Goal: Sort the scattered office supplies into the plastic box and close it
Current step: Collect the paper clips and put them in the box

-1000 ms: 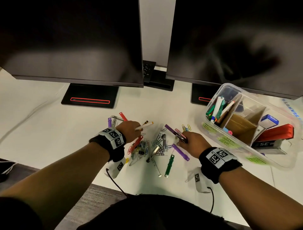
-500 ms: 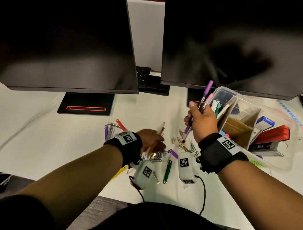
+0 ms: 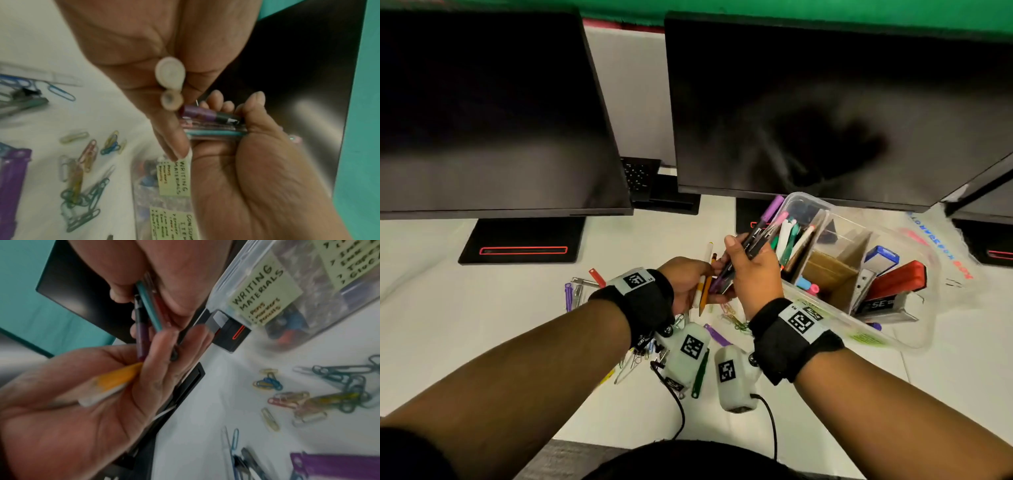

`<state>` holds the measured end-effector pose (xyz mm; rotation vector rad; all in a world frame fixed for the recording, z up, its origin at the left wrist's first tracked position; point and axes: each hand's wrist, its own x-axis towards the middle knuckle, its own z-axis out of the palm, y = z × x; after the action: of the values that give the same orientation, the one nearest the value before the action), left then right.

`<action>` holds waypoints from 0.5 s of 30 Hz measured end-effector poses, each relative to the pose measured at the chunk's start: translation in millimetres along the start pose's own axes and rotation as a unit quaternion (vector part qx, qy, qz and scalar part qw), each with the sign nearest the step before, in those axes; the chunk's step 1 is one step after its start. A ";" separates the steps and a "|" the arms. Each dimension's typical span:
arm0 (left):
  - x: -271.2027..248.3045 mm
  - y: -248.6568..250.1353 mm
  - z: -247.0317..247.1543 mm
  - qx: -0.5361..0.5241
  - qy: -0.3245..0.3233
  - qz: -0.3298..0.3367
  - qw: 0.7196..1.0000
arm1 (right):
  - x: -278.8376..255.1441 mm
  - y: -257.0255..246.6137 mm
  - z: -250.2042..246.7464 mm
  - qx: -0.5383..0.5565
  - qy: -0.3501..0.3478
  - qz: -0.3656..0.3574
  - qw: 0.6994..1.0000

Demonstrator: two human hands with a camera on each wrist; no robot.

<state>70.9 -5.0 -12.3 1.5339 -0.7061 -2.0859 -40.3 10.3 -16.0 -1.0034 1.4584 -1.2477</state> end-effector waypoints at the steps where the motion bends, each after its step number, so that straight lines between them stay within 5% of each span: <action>1: 0.6 2.6 5.7 0.011 -0.003 0.004 1.000 | 4.3 -3.0 -6.2 0.016 0.007 0.011 1.000; 6: 9.6 22.9 34.6 0.159 0.001 0.034 0.987 | 39.5 -16.2 -47.0 0.051 0.051 0.109 0.991; 9: 18.4 33.8 50.1 0.220 0.018 0.064 0.973 | 56.8 -11.1 -68.6 -0.033 0.030 0.153 0.987; 15: 39.8 50.5 87.7 0.202 -0.033 0.137 0.969 | 64.4 -10.2 -91.3 -0.126 -0.009 0.111 0.986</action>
<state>-21.3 -56.8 13.0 1.4654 -1.3542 -1.8682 -143.6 -33.0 -11.1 -0.9822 1.6928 -0.9086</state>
